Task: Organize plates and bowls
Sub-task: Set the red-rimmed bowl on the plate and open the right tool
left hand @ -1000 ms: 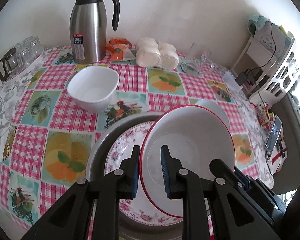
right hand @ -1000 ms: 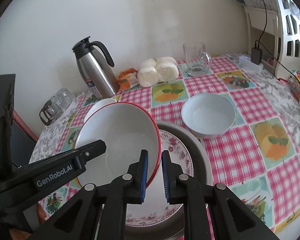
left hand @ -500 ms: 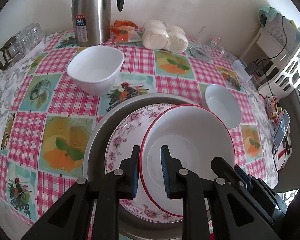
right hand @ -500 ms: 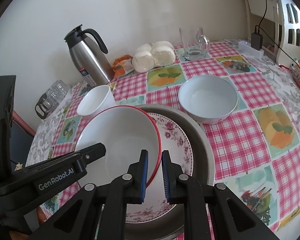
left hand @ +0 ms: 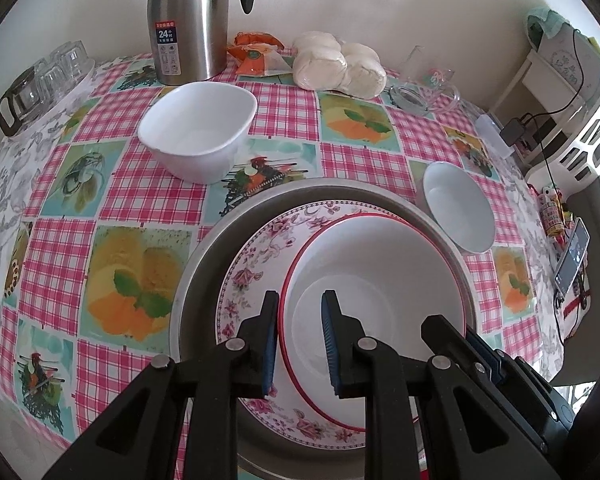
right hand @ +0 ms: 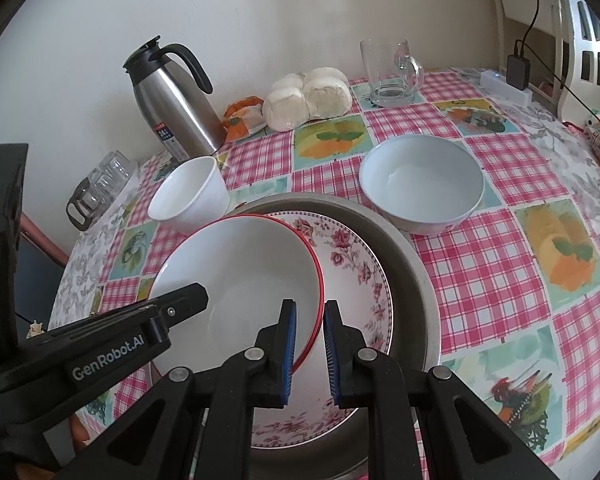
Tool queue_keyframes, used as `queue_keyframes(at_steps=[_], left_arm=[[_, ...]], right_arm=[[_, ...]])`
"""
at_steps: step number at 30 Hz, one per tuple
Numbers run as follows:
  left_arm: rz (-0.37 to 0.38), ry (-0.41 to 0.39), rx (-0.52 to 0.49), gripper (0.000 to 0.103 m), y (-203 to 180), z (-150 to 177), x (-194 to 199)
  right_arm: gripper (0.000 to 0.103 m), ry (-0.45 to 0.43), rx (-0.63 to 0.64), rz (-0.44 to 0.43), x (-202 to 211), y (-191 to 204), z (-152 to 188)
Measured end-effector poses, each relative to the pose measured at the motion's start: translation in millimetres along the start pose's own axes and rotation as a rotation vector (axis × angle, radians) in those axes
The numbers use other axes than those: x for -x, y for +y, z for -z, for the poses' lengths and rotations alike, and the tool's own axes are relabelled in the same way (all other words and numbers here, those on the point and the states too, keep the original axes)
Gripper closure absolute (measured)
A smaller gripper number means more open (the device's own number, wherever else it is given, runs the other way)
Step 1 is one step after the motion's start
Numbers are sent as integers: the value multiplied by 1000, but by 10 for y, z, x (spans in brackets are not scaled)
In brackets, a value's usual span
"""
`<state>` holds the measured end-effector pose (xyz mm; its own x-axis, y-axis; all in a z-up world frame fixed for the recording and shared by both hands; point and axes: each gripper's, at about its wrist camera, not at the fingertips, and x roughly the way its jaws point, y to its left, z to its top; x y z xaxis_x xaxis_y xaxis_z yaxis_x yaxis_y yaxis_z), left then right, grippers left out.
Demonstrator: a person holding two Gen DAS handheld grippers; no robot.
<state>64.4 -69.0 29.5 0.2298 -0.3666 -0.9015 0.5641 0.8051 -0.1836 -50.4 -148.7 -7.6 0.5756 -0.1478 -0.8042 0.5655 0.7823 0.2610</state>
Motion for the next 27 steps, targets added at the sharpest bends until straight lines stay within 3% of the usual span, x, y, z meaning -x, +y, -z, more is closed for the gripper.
queue_keyframes(at_steps=[27], left_arm=[[12,9,26,82,45,-9,-103]], right_arm=[[82,-34,38,23,-9,50,-16]])
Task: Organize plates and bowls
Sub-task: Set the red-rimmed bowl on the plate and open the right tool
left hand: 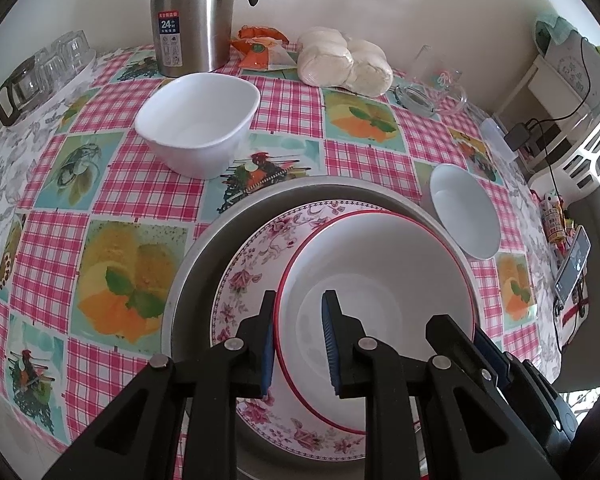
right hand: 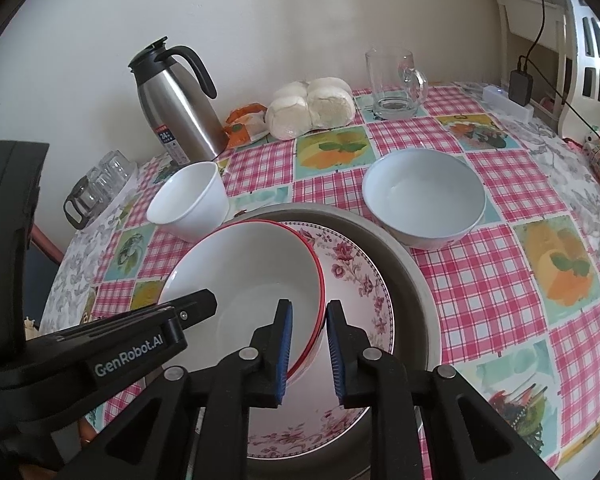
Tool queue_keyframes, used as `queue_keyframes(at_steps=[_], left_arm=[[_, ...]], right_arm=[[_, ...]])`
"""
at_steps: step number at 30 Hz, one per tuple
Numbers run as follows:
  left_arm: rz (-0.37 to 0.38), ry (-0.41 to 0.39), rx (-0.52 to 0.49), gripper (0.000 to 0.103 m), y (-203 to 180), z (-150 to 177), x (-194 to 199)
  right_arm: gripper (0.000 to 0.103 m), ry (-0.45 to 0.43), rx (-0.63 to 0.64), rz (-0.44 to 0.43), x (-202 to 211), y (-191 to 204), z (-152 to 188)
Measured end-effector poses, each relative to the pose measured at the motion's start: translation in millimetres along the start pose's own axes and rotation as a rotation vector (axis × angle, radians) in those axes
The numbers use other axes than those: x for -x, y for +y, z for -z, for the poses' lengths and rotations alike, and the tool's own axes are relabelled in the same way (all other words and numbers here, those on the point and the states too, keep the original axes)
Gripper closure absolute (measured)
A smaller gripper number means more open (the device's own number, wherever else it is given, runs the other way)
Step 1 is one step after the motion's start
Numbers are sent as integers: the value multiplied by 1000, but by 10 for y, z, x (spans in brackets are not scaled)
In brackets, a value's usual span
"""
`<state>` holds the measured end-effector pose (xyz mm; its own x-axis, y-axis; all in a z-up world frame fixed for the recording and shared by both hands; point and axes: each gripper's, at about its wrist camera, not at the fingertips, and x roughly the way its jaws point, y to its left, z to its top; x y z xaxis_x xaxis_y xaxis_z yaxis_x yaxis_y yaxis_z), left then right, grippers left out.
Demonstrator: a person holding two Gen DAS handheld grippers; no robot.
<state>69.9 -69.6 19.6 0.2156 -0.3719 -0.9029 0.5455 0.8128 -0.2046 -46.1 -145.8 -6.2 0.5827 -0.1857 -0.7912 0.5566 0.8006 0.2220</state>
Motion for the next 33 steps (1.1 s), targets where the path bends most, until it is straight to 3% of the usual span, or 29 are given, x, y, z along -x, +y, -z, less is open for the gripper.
queue_keyframes(at_steps=[18,23,27,30,33], left_arm=[[6,-13,46,79,84,-23,89],[-8,-43,43,61,71,-32,174],[-15,-54,50,52,85,-41,209],[-33,-59,59,46,111,-43,223],[-52,-67,69,40,145,-47,245]], right_arm=[[81,-8,-20,-11,21,-35,-14],[80,-52,-25,-2,98,-49,-39],[73,-70,-28,12,132,-64,-55],[50,-78,-28,33,140,-69,-57],[42,-77,-26,47,135,-77,-60]])
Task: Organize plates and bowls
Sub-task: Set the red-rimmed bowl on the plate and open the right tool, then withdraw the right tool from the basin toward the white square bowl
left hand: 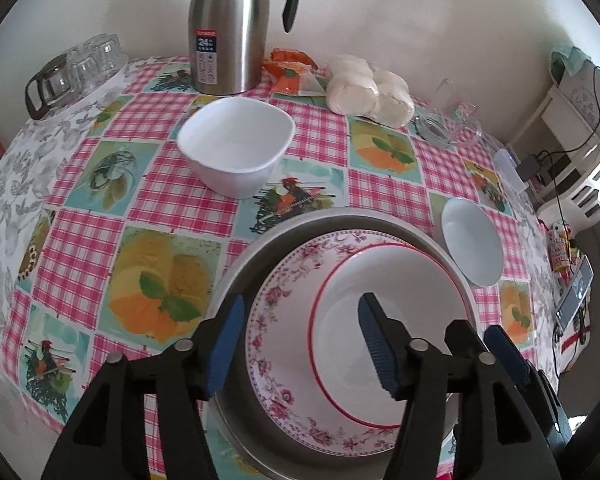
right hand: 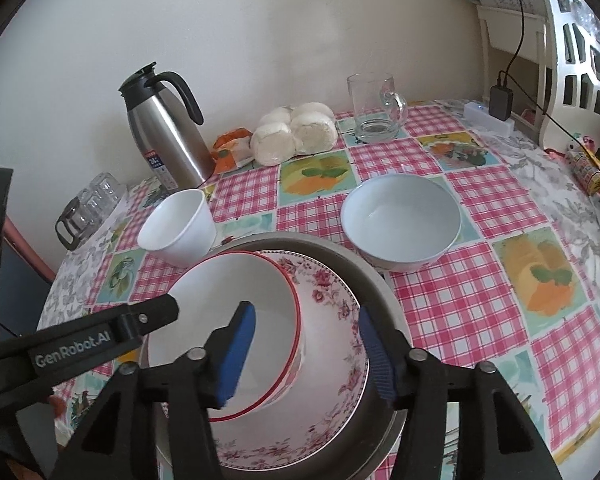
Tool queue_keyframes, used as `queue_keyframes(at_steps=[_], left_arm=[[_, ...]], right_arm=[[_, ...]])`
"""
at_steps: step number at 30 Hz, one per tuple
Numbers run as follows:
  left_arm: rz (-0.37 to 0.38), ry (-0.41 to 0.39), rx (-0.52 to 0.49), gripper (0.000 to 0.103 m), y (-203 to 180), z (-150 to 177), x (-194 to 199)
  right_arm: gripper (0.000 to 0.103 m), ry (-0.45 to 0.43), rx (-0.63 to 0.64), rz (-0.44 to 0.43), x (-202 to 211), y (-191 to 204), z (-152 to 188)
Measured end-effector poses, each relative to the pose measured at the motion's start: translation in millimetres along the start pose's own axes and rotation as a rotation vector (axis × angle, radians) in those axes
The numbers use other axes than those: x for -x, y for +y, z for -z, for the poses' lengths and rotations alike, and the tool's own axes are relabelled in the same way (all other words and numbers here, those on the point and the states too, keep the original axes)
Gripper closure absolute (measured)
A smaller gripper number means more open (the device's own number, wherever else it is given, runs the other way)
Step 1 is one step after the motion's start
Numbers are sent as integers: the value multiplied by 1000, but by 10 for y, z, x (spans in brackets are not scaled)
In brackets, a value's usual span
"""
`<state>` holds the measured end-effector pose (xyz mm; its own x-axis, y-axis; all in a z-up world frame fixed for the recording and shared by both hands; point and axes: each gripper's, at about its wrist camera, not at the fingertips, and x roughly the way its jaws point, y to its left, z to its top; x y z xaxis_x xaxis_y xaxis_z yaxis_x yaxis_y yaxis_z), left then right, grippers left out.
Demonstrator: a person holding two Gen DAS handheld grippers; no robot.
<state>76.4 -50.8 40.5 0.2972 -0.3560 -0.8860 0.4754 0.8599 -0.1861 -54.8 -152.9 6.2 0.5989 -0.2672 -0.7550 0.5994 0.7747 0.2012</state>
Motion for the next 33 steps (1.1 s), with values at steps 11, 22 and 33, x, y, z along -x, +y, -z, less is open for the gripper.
queue_keyframes(at_steps=[11,22,33], left_arm=[[-67,-39,77,20,206,-31,45],[-148,-112,165,0,451,-42,127],[-134,-104,183,0,501,-48,125]], right_arm=[[13,-7,16,9,-25,8,14],[0,-46,18,17,19,3,0],[0,-49,28,12,19,30,10]])
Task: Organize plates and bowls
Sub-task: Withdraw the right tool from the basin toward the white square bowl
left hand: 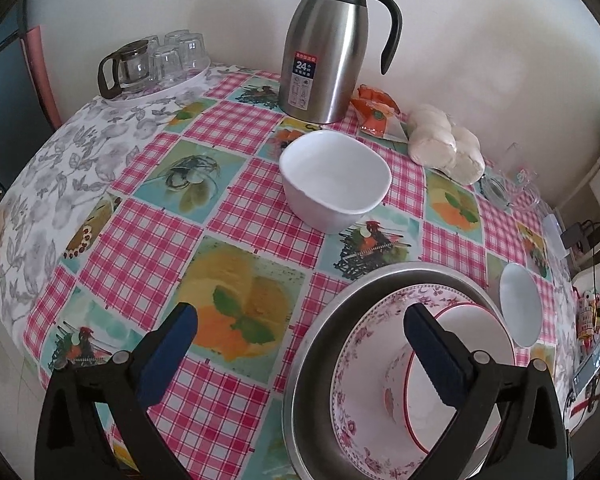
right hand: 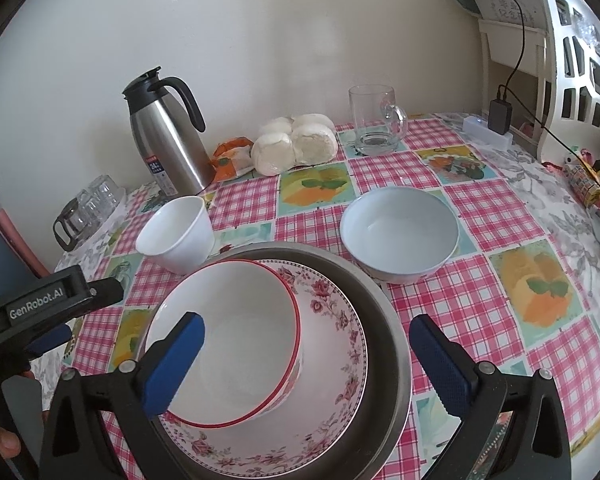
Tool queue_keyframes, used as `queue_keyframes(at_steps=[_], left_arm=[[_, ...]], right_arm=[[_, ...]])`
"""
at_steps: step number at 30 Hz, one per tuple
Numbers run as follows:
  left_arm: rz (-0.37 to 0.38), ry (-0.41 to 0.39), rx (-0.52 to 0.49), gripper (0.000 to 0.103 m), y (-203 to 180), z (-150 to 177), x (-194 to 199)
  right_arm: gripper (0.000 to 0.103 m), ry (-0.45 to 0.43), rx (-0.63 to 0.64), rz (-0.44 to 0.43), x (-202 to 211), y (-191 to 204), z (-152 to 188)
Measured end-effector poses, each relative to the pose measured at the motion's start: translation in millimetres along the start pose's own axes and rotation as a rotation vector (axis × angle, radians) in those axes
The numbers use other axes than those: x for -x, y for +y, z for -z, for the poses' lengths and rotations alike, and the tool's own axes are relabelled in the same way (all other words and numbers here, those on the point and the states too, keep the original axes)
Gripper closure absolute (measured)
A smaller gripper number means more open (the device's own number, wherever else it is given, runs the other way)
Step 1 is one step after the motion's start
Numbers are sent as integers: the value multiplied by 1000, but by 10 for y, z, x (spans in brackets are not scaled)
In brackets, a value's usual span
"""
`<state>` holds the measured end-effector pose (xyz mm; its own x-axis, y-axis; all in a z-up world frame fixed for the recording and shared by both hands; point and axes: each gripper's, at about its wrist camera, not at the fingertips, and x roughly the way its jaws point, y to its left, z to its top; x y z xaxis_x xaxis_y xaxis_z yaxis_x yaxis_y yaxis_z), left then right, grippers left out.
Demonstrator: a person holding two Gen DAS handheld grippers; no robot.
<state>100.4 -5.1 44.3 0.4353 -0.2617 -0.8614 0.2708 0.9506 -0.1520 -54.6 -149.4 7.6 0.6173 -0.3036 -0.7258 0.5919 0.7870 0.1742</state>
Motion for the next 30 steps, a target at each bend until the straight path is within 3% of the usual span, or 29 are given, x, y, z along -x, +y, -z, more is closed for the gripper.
queue_keyframes(at_steps=[12,23,30], left_arm=[[6,15,19,0,88,-25,2],[21,-1,49,0,255,-113,23],[44,-27,79,0,387,-246,31]], right_arm=[[0,-67,-39,-18,176,17,-55],[0,-96,-64,108,279,64,-59],[0,-77,-17,110,242,197,-69]])
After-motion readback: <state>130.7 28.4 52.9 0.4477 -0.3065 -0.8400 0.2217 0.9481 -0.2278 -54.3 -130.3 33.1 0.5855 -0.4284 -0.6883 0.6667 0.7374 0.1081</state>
